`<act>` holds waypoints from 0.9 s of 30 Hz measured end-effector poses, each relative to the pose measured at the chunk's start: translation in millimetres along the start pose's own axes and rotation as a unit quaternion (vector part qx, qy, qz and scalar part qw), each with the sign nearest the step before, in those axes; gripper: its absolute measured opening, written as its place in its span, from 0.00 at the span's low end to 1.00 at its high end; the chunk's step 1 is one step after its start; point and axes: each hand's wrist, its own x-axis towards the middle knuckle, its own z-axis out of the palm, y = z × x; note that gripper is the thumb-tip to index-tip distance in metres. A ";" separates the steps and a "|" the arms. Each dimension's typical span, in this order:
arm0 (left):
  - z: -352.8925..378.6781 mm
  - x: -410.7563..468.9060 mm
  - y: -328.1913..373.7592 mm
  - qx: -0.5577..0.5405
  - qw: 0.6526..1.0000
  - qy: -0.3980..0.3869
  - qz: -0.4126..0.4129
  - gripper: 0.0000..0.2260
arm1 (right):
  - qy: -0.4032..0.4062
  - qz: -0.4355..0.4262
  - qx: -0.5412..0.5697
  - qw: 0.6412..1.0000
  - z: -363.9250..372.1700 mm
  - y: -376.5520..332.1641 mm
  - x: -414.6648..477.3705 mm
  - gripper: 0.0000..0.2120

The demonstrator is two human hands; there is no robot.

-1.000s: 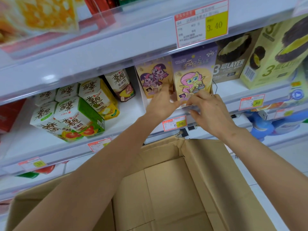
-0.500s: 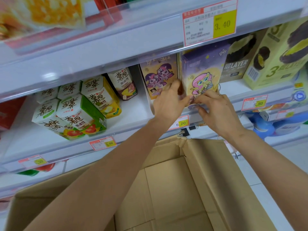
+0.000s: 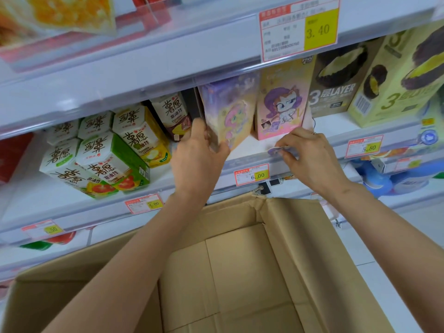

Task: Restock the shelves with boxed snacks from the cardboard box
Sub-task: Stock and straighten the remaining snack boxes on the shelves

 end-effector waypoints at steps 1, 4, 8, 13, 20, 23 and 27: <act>1.0 2.5 0.7 -0.004 1.000 0.000 -0.013 0.15 | 0.000 -0.003 -0.003 1.000 0.4 0.7 0.1 0.05; 6.4 12.7 1.9 0.020 0.998 -0.059 -0.027 0.16 | 0.005 -0.002 -0.005 1.000 0.6 1.1 -0.3 0.06; 8.1 27.3 2.4 0.125 0.987 -0.092 -0.038 0.15 | 0.010 -0.003 -0.002 1.000 0.7 0.3 -0.3 0.07; 10.3 23.9 5.3 0.192 0.980 -0.046 0.010 0.13 | 0.010 0.002 -0.007 1.000 1.4 -0.1 -0.2 0.08; 13.4 19.0 6.0 0.155 0.988 -0.010 0.011 0.12 | 0.005 -0.014 -0.044 0.999 -3.2 -6.0 5.1 0.07; 20.9 3.2 10.8 0.112 0.982 -0.050 0.146 0.09 | -0.021 -0.015 -0.065 0.998 -4.3 -10.6 11.8 0.12; 37.0 2.8 8.2 0.112 0.963 -0.129 0.206 0.12 | -0.074 0.012 -0.071 0.995 -8.6 -12.9 20.3 0.17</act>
